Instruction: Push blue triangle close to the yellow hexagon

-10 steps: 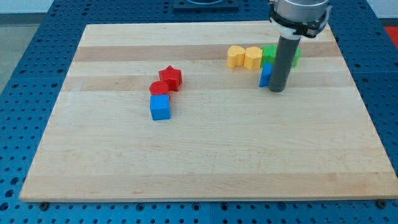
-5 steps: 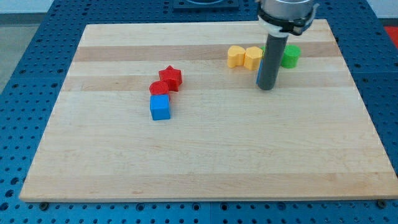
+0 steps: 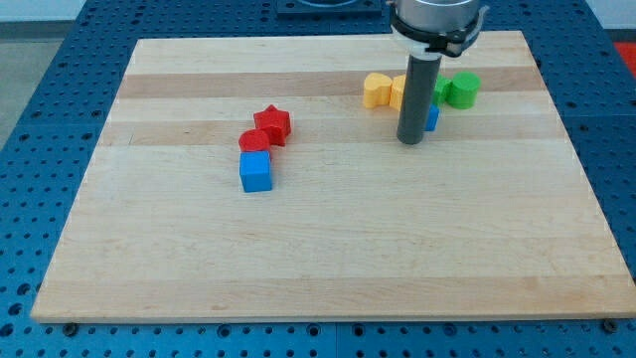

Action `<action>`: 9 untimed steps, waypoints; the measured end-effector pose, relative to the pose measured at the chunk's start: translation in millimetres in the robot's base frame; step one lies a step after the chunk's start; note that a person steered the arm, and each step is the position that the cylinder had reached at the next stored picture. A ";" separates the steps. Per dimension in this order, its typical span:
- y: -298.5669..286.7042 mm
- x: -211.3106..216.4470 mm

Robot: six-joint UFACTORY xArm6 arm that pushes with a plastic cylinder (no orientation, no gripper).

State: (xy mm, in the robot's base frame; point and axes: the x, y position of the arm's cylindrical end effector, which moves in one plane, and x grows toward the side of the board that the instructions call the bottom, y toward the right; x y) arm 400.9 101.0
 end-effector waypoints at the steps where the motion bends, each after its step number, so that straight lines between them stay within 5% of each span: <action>1: 1.5 -2.0; 9: 22.7 -6.3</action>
